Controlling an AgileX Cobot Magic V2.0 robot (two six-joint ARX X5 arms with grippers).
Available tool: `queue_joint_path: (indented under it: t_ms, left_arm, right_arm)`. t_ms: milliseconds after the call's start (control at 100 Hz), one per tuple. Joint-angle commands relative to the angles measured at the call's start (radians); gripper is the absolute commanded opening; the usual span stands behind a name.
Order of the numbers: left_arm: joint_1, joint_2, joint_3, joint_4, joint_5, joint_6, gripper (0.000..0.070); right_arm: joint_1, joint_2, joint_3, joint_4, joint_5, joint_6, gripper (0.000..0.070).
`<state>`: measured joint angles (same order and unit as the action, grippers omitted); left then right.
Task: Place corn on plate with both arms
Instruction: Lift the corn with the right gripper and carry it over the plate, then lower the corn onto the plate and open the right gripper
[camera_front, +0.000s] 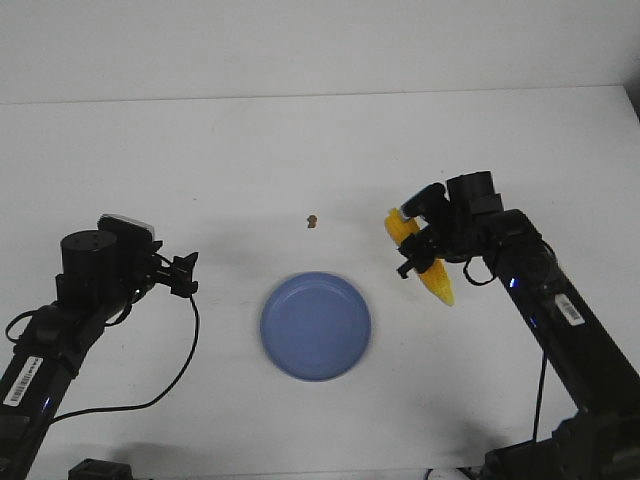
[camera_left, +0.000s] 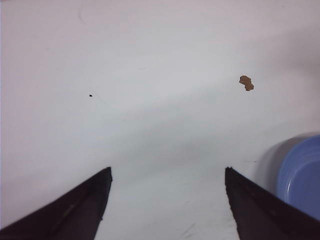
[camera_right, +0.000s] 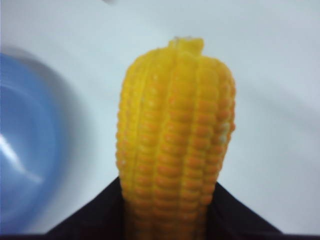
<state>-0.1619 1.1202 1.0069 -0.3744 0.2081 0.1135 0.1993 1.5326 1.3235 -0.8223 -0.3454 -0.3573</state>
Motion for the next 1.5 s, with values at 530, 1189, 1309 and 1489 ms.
queue_joint_path:
  t_ms: [530, 1189, 1309, 1489]
  left_arm:
    - [-0.002, 0.011, 0.010, 0.001, 0.002, -0.006, 0.0467]
    - [-0.002, 0.011, 0.010, 0.002, 0.002, -0.010, 0.0467]
    - [-0.002, 0.011, 0.010, 0.002, 0.002, -0.010, 0.0467]
    - [-0.002, 0.011, 0.010, 0.001, 0.002, -0.014, 0.0467]
  right_arm:
    - [0.439, 0.174, 0.014, 0.074, 0.065, 0.187, 0.0149]
    - [0.468, 0.210, 0.014, 0.067, 0.066, 0.227, 0.0445]
    - [0.462, 0.200, 0.014, 0.066, 0.065, 0.239, 0.0445]
    - [0.435, 0.140, 0.014, 0.075, 0.066, 0.270, 0.0445]
